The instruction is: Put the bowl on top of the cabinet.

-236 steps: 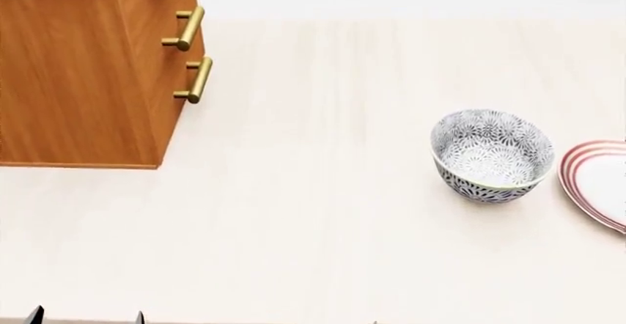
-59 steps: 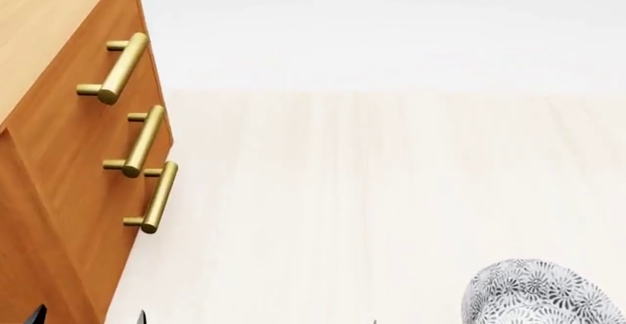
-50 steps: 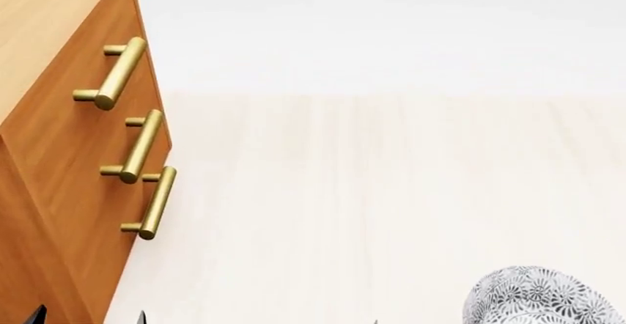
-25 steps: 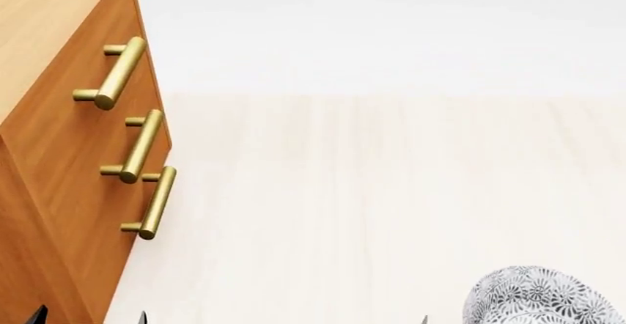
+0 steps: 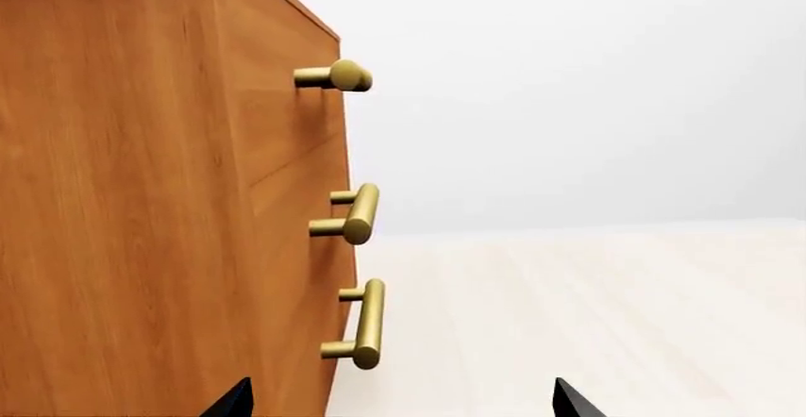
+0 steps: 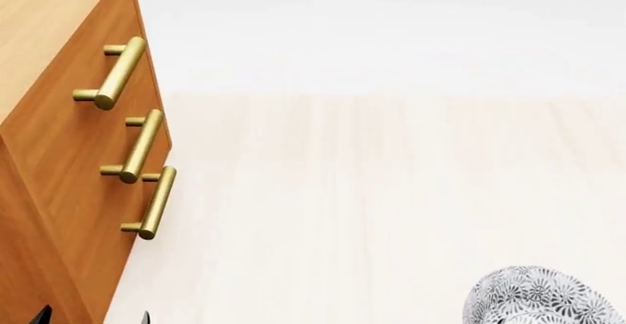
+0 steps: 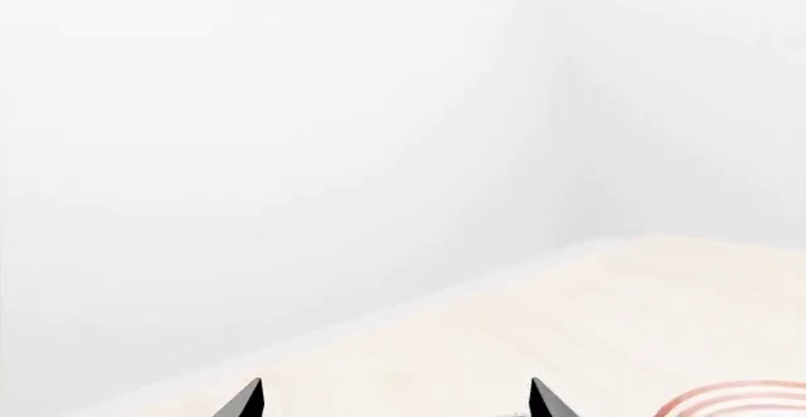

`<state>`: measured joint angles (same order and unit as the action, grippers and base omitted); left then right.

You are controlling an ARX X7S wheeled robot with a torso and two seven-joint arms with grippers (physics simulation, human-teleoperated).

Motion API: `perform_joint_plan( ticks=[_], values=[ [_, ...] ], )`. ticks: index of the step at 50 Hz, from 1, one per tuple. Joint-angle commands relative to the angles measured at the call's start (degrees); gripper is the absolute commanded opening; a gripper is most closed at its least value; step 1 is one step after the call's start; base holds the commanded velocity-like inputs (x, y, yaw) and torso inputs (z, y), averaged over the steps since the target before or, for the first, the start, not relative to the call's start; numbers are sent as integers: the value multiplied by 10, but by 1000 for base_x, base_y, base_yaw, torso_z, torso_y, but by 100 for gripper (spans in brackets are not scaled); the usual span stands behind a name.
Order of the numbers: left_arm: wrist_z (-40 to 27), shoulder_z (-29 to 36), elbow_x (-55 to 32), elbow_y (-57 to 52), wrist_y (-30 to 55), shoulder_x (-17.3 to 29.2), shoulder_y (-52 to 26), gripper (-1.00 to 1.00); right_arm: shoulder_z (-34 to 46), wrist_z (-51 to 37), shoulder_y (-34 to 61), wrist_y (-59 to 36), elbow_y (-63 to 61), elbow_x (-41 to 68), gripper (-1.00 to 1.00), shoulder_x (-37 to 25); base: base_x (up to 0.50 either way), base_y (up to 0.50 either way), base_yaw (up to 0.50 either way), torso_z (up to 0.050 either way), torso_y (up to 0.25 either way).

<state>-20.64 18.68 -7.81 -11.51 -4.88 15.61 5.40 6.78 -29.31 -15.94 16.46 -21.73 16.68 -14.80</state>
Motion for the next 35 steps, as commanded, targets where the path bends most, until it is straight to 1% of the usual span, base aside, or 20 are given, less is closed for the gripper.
perform_joint_plan(
  ticks=[1, 17, 35],
  values=[
    [-3, 2, -2, -2, 1, 2, 0, 100, -22, -15, 2, -3, -6, 41, 100, -2, 0, 0, 0, 0, 0],
    [-7, 5, -1, -1, 1, 4, -1, 100, -74, -51, 13, -34, -10, 166, 100, -8, 0, 0, 0, 0, 0],
    [-11, 9, -1, 1, 0, 6, -3, 100, -90, -60, 23, -42, 4, 220, 100, -10, 0, 0, 0, 0, 0]
  ],
)
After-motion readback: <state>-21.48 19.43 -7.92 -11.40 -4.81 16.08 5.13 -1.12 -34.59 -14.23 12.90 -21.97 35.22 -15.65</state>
